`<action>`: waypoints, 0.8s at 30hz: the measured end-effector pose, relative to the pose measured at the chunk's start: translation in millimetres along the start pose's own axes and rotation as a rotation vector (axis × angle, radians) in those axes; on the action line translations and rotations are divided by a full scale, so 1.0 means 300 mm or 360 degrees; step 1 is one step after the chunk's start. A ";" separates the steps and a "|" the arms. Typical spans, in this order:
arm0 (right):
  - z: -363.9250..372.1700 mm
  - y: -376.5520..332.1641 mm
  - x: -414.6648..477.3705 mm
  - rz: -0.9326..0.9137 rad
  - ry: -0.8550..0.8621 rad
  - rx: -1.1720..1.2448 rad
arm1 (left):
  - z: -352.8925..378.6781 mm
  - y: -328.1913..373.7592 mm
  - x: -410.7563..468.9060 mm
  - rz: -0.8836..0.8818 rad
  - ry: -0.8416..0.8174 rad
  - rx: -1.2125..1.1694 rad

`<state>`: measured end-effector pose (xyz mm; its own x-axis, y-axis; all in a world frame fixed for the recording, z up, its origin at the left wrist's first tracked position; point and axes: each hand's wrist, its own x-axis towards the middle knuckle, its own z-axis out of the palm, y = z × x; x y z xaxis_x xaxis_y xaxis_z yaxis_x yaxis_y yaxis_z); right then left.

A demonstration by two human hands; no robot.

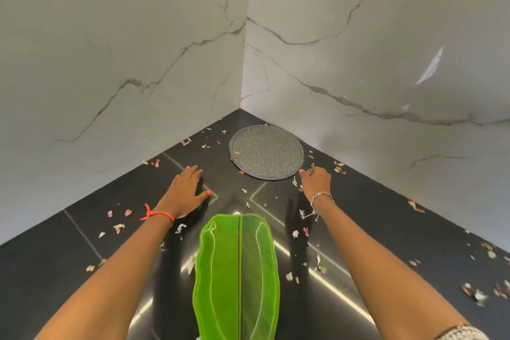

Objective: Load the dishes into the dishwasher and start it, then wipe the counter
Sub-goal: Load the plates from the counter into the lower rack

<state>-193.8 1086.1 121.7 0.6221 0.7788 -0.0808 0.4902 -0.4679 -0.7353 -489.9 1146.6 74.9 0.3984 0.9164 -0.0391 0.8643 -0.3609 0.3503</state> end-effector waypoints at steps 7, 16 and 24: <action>0.069 -0.033 0.184 0.0117 0.0005 0.0078 | 0.080 -0.006 0.042 -0.0003 0.0125 0.0157; 0.139 -0.061 0.267 0.0340 -0.0001 -0.0050 | 0.084 -0.007 0.049 -0.0035 0.0208 0.0154; 0.110 -0.078 0.244 0.0587 -0.0031 0.0438 | 0.082 -0.011 0.049 -0.0024 0.0231 0.0197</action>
<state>-179.8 1167.7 110.7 0.7115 0.5901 -0.3815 0.0561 -0.5889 -0.8063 -479.5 1157.0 50.2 0.3442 0.9341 0.0953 0.9046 -0.3571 0.2327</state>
